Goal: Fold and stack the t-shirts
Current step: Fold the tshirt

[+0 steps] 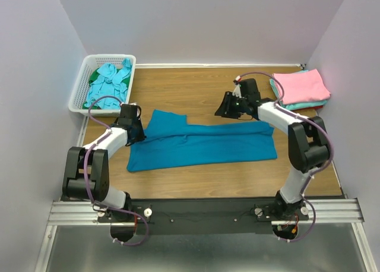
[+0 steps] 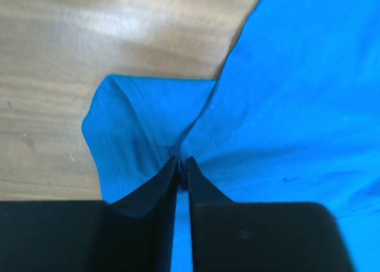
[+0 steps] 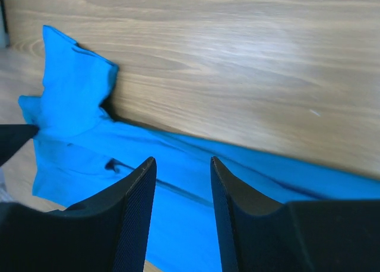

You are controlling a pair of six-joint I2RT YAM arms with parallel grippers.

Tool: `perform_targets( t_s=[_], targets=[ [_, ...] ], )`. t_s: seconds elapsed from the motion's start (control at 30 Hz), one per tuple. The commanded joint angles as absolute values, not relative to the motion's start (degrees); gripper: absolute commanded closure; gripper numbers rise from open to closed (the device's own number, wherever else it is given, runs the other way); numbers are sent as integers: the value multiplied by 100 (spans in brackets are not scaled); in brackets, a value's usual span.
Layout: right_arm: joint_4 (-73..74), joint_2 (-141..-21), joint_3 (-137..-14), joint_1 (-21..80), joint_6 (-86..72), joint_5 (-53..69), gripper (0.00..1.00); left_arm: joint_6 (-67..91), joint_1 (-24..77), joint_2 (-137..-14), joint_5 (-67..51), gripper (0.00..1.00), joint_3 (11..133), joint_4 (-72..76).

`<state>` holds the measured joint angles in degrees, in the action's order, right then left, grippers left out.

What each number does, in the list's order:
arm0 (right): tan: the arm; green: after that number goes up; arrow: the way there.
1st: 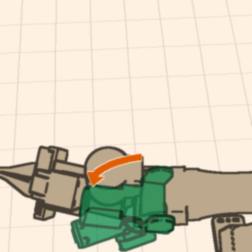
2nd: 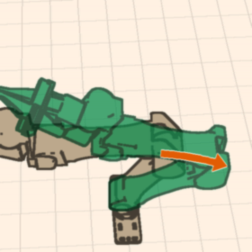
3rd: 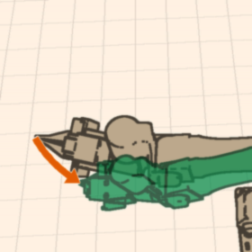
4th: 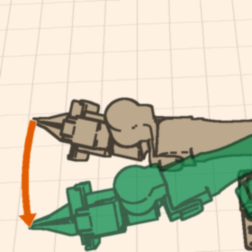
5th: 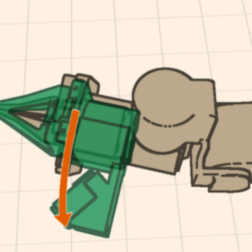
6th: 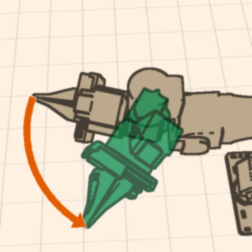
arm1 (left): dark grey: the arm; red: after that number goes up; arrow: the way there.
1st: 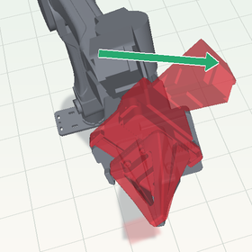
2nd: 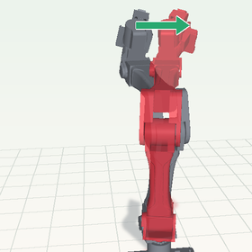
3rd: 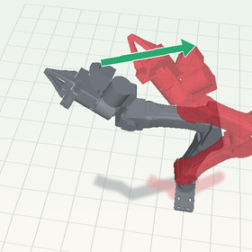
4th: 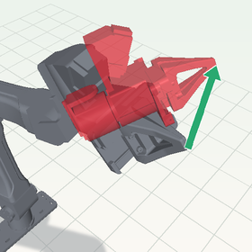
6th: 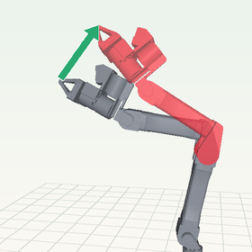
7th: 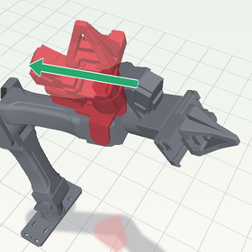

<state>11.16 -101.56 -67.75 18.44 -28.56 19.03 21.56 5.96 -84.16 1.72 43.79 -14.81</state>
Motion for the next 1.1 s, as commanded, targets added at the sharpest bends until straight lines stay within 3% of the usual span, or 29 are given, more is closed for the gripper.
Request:
perform_targets(
  t_s=[0.0, 0.17, 0.2, 0.63, 0.8, 0.87, 0.93, 1.07],
  targets=[
    [748, -10721, -7310, 2161, -3207, 2372, 50, 2267, 554, -8298, 158, 73, 4280, -1600],
    [598, -11495, -7953, 2531, -3462, 2549, 48, 2320, 554, -7832, 202, 35, 4236, -1573],
    [589, -11748, -8059, 2583, -3498, 2601, 47, 2338, 554, -7587, 220, 33, 4219, -1582],
    [378, -13376, -9465, 3120, -4078, 2882, 47, 2180, 554, -5135, 176, 32, 3419, -986],
    [361, -13719, -9641, 3225, -4105, 2909, 50, 2127, 554, -4869, 184, 33, 3323, -782],
    [369, -13763, -9729, 3269, -4026, 2944, 54, 2127, 562, -4948, 185, 33, 3305, -721],
    [360, -13790, -9799, 3305, -3921, 2979, 74, 2110, 562, -5079, 150, 33, 3340, -686],
    [369, -13597, -9800, 3384, -3683, 3111, 91, 2092, 554, -5212, 176, 33, 3375, -677]
  ],
)
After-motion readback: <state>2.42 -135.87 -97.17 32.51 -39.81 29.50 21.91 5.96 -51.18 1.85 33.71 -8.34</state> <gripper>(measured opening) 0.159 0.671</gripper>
